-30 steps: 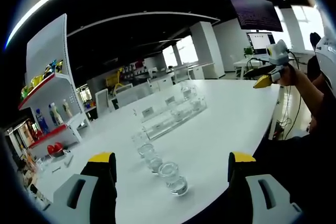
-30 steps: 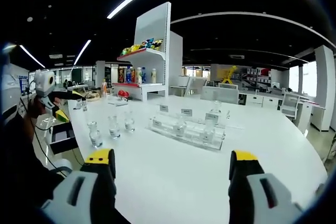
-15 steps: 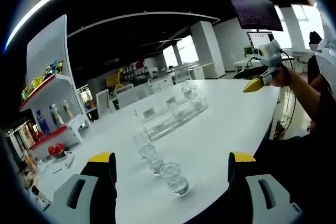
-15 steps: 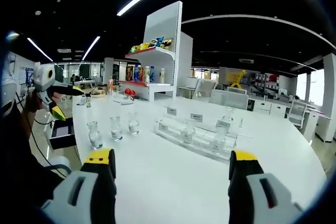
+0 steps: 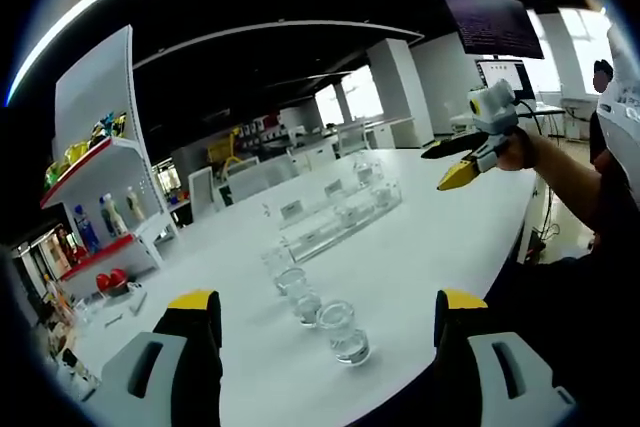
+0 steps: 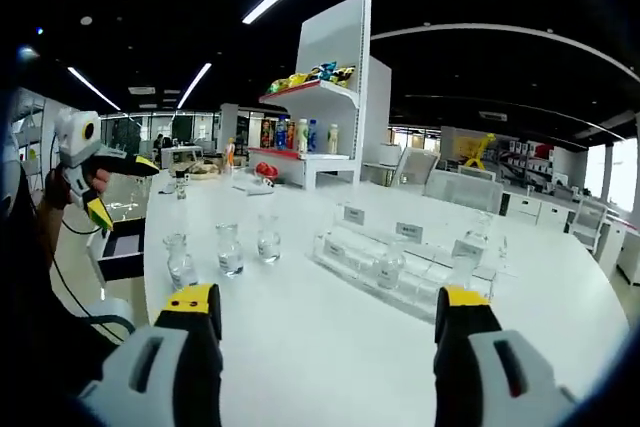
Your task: Identify the label on the chemical reagent bottle, grasp the chemical reagent bottle, and place it in the designated position on the reagent rack
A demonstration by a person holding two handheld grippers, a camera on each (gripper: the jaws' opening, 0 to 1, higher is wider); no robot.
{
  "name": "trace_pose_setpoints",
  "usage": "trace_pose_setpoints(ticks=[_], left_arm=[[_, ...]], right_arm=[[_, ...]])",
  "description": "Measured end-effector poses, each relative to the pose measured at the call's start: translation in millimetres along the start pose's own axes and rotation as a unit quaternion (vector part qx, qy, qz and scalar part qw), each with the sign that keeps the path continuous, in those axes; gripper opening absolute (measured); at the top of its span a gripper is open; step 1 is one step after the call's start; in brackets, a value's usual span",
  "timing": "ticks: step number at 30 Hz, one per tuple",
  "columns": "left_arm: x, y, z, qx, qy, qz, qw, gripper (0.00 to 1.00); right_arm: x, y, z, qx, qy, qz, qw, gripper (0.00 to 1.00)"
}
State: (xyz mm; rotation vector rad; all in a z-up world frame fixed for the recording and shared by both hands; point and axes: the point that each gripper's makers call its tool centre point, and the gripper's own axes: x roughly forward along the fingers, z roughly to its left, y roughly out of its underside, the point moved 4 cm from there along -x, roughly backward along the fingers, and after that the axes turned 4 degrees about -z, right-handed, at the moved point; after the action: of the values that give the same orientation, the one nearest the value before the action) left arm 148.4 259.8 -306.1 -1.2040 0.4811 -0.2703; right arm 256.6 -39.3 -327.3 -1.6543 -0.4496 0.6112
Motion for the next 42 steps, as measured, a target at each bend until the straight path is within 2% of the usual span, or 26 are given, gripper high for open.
trace_pose_setpoints(ticks=[10, 17, 22, 25, 28, 33, 38, 40, 42], left_arm=[[1, 5.1, 6.1, -0.004, -0.006, 0.004, 1.0000, 0.87], [1, 6.0, 10.1, -0.004, -0.010, 0.006, 0.9999, 0.87], [-2, 1.9, 12.1, 0.002, -0.012, 0.005, 0.9999, 0.87], [-5, -0.3, 13.6, 0.003, -0.015, 0.002, 0.9999, 0.87], [-7, -0.5, 14.2, 0.003, -0.017, 0.001, 0.9998, 0.87], [-9, 2.8, 17.6, 0.001, -0.021, 0.003, 0.9998, 0.88], [-10, 5.7, 21.1, -0.002, -0.025, 0.005, 0.9997, 0.88], [-11, 10.0, 24.0, -0.007, -0.027, 0.006, 0.9996, 0.88], [-12, 11.4, 26.5, -0.011, -0.029, 0.006, 0.9995, 0.88]], right_arm=[[54, -4.1, 11, -0.001, -0.035, -0.005, 0.9994, 0.79], [77, 2.6, 16, -0.002, -0.046, 0.006, 0.9989, 0.78], [99, 1.6, 18, -0.014, -0.052, 0.007, 0.9985, 0.71], [121, 1.7, 22, -0.016, -0.068, 0.004, 0.9975, 0.68], [147, 12.4, 28, -0.021, -0.082, 0.024, 0.9962, 0.65], [179, 25.8, 37, -0.028, -0.102, 0.033, 0.9938, 0.63], [193, 24.6, 46, -0.009, -0.120, 0.016, 0.9926, 0.59], [210, 22.3, 53, 0.007, -0.128, -0.011, 0.9917, 0.57], [217, 22.1, 63, 0.010, -0.134, -0.018, 0.9907, 0.57]])
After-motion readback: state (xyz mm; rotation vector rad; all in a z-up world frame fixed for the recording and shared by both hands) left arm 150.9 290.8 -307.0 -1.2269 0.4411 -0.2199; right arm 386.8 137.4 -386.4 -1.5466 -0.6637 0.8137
